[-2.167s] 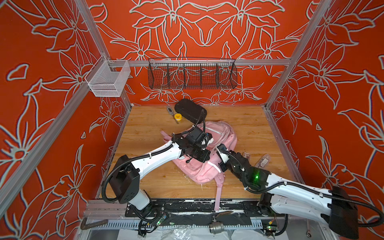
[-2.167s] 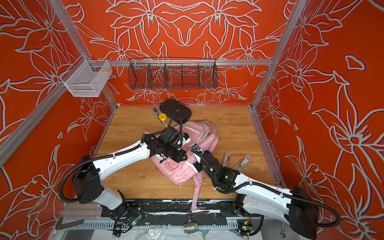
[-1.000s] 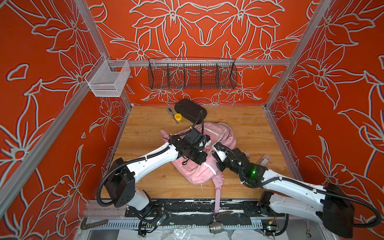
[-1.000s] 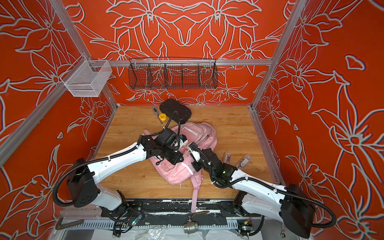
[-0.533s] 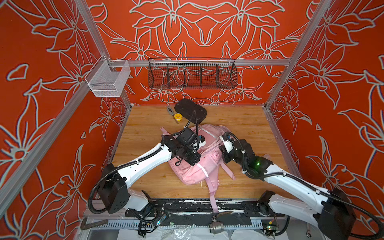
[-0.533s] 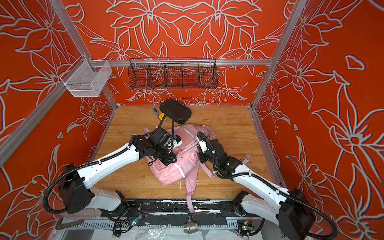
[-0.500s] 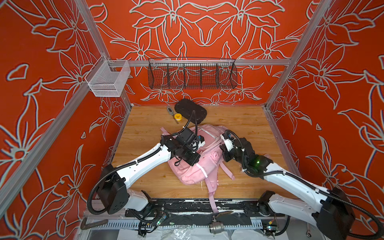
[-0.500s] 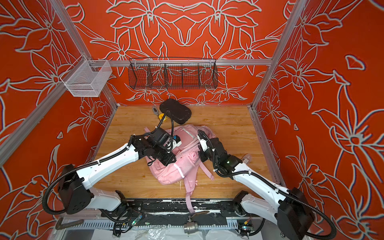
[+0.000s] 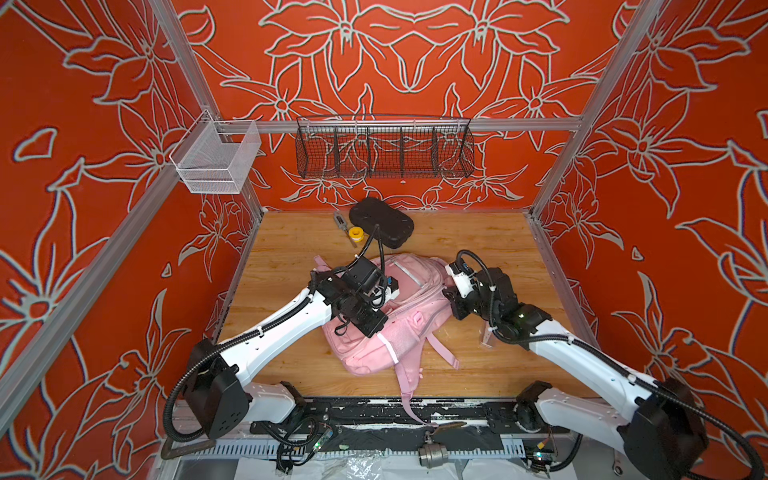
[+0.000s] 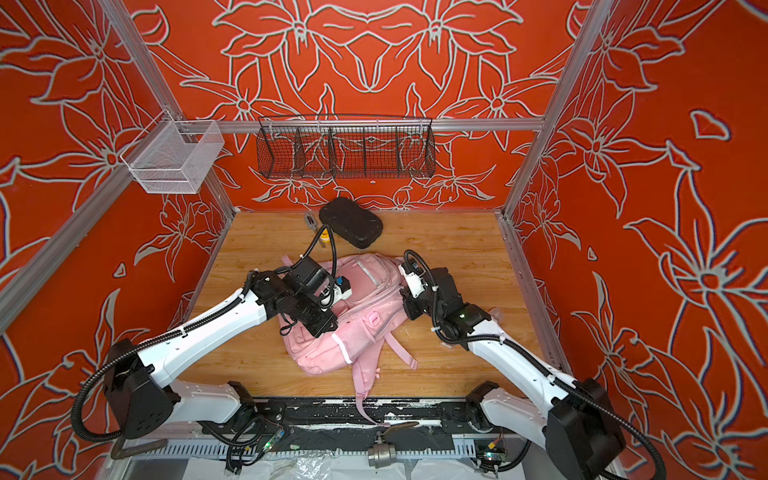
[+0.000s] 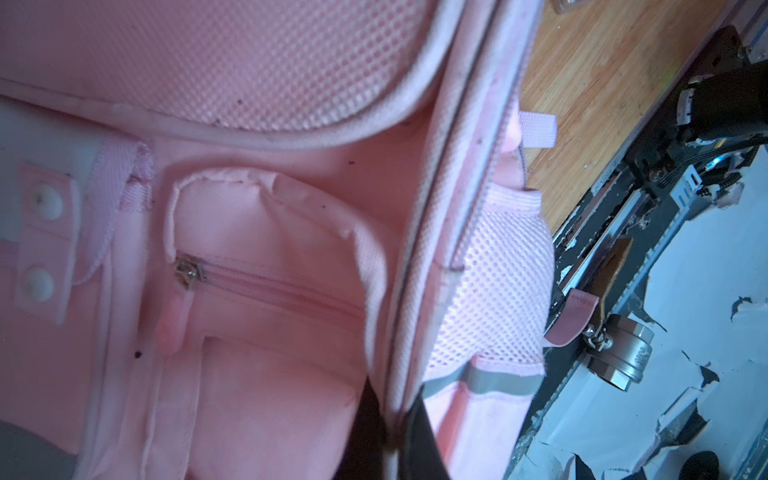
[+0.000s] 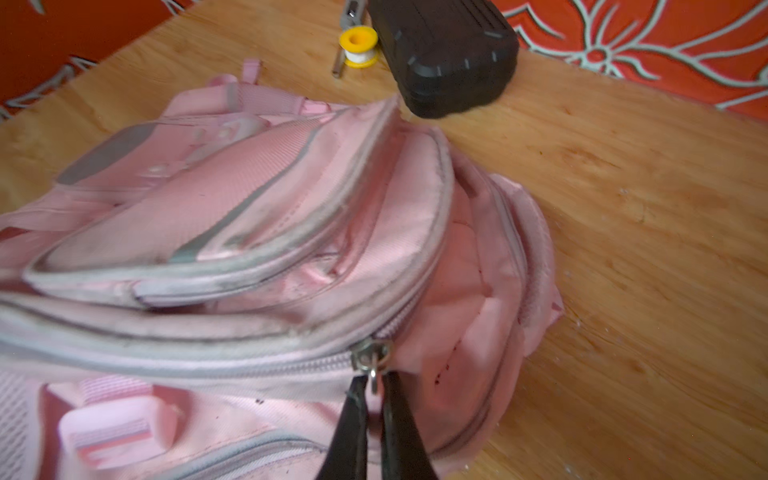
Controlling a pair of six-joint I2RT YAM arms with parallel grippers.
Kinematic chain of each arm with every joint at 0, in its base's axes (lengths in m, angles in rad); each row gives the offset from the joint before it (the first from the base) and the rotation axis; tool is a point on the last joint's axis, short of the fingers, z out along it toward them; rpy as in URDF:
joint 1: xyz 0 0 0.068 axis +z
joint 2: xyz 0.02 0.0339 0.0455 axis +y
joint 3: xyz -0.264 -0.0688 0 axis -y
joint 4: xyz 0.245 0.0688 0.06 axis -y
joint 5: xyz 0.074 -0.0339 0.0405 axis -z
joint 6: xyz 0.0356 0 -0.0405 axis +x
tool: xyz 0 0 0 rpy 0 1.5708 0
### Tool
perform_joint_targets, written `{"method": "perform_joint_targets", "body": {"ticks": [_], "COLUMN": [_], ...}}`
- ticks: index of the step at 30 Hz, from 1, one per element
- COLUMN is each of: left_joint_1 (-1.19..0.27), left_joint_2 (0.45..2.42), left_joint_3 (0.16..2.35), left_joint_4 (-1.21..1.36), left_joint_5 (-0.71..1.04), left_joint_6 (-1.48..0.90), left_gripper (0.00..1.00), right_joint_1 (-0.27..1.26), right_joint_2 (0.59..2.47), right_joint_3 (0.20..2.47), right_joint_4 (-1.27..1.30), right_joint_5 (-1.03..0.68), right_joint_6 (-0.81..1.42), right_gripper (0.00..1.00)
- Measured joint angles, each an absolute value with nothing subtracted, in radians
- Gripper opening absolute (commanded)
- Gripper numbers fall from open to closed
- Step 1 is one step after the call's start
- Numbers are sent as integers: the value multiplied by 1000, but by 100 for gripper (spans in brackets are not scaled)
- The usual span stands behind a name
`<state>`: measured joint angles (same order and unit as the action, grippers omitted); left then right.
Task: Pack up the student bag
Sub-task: 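Pull the zipper along the compartment with the right gripper while the left holds it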
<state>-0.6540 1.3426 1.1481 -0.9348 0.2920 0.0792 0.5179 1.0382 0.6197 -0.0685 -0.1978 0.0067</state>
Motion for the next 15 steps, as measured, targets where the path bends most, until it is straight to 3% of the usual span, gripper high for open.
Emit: {"method": "perform_joint_targets", "body": {"ticks": [15], "left_joint_1": [-582], "left_joint_2": [1330], "left_joint_3": [1140], "left_joint_4": [-986], "left_joint_5": [228], "left_joint_6": [114], "left_gripper": [0], "right_joint_1": [571], "right_joint_2": [991], "right_joint_3": [591], "right_joint_4": [-76], "right_joint_5": [-224], "right_joint_6": [-46], "right_gripper": [0]}}
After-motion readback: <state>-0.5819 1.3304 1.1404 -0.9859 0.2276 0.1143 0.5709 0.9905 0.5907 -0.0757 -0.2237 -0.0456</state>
